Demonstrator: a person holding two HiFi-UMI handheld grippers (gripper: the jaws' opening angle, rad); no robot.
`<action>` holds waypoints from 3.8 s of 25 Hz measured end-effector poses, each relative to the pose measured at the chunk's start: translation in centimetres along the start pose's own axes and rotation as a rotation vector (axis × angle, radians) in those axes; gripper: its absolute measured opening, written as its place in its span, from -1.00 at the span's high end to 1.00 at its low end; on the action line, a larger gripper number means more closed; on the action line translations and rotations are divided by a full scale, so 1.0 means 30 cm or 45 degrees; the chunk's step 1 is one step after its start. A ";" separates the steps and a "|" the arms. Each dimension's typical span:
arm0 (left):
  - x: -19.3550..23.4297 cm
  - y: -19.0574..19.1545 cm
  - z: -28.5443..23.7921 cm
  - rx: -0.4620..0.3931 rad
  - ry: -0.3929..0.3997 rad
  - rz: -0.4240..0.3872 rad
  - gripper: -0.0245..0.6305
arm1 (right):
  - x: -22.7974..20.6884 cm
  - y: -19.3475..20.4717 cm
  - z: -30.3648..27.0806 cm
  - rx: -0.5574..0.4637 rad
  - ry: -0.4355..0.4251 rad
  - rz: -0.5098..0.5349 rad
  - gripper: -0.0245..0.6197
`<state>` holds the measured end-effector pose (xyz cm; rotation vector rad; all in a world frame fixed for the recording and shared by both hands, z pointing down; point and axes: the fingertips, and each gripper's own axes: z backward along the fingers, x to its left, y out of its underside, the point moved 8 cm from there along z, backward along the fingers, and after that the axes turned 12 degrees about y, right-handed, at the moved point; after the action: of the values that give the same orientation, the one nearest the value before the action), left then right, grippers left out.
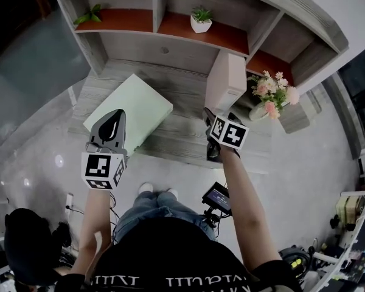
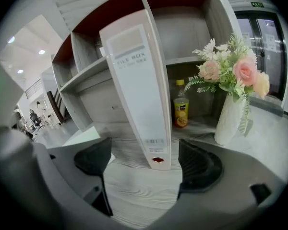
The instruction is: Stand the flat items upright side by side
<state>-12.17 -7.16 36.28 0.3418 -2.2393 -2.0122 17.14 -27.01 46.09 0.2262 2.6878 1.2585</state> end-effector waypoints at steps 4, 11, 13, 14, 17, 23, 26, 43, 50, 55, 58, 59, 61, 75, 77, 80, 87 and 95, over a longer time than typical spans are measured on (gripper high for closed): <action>0.017 -0.008 0.037 -0.023 -0.068 -0.002 0.89 | 0.029 -0.013 0.075 -0.033 -0.121 -0.034 -0.39; 0.090 0.009 0.082 -0.059 -0.124 0.031 0.89 | 0.092 0.017 0.165 0.017 -0.232 -0.118 -0.38; 0.137 0.008 0.089 -0.074 -0.124 0.030 0.89 | 0.113 0.043 0.178 0.030 -0.230 -0.156 -0.38; 0.163 0.009 0.093 -0.079 -0.120 0.027 0.89 | 0.126 0.055 0.182 0.030 -0.220 -0.168 -0.38; 0.249 0.017 0.104 -0.079 -0.094 0.024 0.89 | 0.179 0.091 0.185 0.044 -0.176 -0.188 -0.38; 0.416 0.039 0.098 -0.062 0.010 0.048 0.89 | 0.361 0.145 0.178 0.079 -0.147 -0.312 -0.38; 0.486 0.049 0.081 -0.061 0.059 0.062 0.89 | 0.453 0.192 0.168 0.137 -0.143 -0.328 -0.38; 0.742 0.169 0.037 -0.002 0.347 0.087 0.89 | 0.800 0.494 0.024 0.479 0.044 -0.572 -0.38; 0.751 0.233 0.043 0.047 0.423 0.112 0.89 | 0.822 0.485 -0.058 0.497 0.172 -0.495 -0.38; 0.746 0.259 0.038 0.057 0.444 0.147 0.89 | 0.808 0.494 -0.072 0.565 0.177 -0.499 -0.39; 0.729 0.263 0.030 0.062 0.459 0.151 0.89 | 0.793 0.509 -0.057 0.571 0.186 -0.543 -0.39; 0.721 0.261 0.024 0.061 0.468 0.149 0.89 | 0.783 0.516 -0.051 0.571 0.190 -0.563 -0.39; 0.703 0.255 0.009 0.056 0.487 0.146 0.89 | 0.756 0.533 -0.034 0.577 0.198 -0.614 -0.38; 0.487 0.228 -0.079 0.043 0.620 0.131 0.89 | 0.496 0.690 0.124 0.654 0.078 -0.795 -0.38; 0.464 0.232 -0.081 0.047 0.625 0.127 0.89 | 0.488 0.717 0.122 0.679 -0.059 -0.794 -0.38; 0.434 0.245 -0.077 0.072 0.634 0.118 0.89 | 0.483 0.754 0.102 0.742 -0.278 -0.858 -0.38; 0.398 0.274 -0.045 0.161 0.628 0.061 0.89 | 0.517 0.821 0.038 0.810 -0.738 -0.922 -0.38; 0.397 0.282 -0.034 0.188 0.588 0.042 0.89 | 0.547 0.818 0.015 0.801 -0.898 -0.897 -0.25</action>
<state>-24.24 -10.20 43.99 0.6972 -2.0786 -1.5525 2.89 -7.76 63.33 -0.1740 2.1194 0.0747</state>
